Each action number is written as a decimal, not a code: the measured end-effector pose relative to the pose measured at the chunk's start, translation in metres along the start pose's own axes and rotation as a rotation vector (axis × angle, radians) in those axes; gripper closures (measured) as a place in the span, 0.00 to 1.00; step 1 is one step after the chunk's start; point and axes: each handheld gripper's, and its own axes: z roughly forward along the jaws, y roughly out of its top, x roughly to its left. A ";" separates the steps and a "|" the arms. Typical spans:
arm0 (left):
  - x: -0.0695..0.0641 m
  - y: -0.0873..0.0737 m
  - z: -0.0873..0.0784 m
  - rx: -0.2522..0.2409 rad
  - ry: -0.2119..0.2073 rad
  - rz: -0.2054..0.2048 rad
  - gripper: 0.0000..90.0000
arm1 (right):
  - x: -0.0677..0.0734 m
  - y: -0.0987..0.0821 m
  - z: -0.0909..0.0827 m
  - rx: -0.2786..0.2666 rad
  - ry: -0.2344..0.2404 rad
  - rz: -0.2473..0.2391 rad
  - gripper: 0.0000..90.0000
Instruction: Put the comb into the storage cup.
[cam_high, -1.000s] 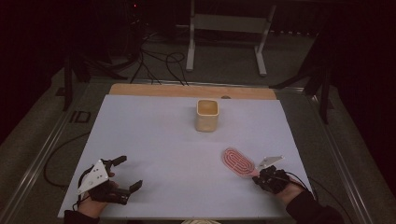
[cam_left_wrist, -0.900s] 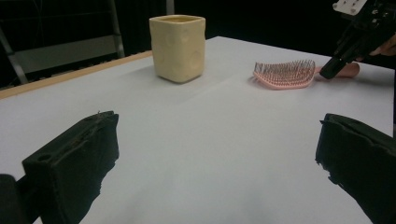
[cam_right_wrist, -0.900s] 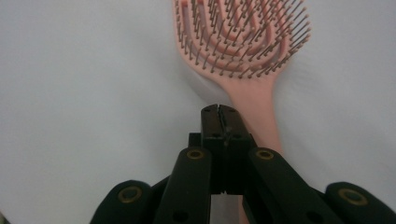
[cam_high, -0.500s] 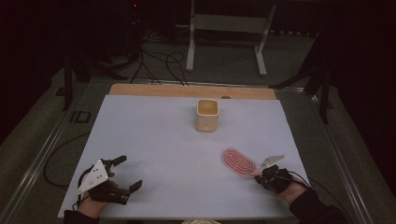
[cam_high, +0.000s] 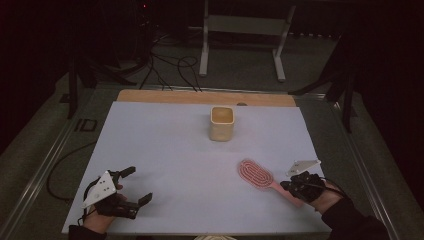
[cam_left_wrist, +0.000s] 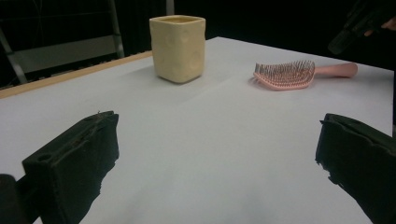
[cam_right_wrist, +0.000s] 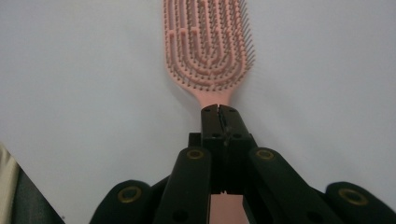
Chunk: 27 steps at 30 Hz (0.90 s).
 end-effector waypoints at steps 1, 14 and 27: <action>0.000 0.000 0.000 0.000 -0.001 0.000 0.00 | -0.001 0.001 -0.001 0.004 0.001 -0.003 1.00; 0.000 0.000 -0.001 -0.004 0.001 0.000 0.00 | -0.009 0.012 0.003 0.091 0.021 -0.061 0.99; 0.000 0.000 0.000 0.000 -0.003 0.000 0.00 | -0.008 0.015 0.025 0.169 0.050 -0.075 0.71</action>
